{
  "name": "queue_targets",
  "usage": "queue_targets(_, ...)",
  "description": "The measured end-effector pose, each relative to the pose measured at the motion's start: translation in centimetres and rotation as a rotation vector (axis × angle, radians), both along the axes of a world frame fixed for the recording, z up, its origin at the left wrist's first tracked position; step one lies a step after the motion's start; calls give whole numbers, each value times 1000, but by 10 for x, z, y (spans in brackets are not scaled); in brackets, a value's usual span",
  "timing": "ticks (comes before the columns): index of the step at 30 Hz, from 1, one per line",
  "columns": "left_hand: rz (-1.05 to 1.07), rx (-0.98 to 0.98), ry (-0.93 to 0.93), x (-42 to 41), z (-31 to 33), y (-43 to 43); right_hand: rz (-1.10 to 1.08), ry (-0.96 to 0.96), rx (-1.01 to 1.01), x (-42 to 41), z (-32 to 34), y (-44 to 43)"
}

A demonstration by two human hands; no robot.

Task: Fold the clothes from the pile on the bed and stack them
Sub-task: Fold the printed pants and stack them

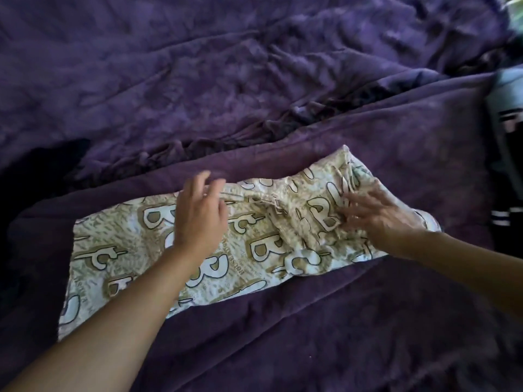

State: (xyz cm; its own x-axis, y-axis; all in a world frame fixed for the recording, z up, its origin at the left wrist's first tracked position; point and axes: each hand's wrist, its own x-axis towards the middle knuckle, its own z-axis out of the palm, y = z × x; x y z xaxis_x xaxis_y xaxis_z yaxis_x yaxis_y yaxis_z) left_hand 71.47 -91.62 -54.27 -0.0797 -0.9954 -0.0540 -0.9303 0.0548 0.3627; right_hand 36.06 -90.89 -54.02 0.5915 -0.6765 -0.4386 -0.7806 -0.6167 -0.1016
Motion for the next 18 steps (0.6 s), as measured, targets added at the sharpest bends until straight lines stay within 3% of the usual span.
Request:
queue_targets(2,-153,-81,18,-36,3,1,-279,-243,-161,-7,-4,12)
queue_targets(4,-342,-76,-2,-72,-1,8,-743,-353,-295,-14,-4,12)
queue_targets(6,-544,82,-79,-100,-13,24,-1175,-194,-113,-21,-2,5)
queue_targets(7,-622,204,-142,-109,-22,32,-1277,-105,20,-27,-2,3)
queue_targets(9,-684,440,-263,-116,-38,46,-1305,-52,213,-34,-3,-2)
queue_targets(11,-662,538,-258,-114,-47,52,-1324,-187,355,-36,0,-7)
queue_targets(14,-534,449,10,-107,-43,51,-1286,-397,478,-29,23,-8)
queue_targets(16,-311,303,208,-91,-29,47,-1194,-493,528,-16,47,-8)
queue_targets(18,-110,192,288,-62,-15,45,-1067,-489,526,11,72,-8)
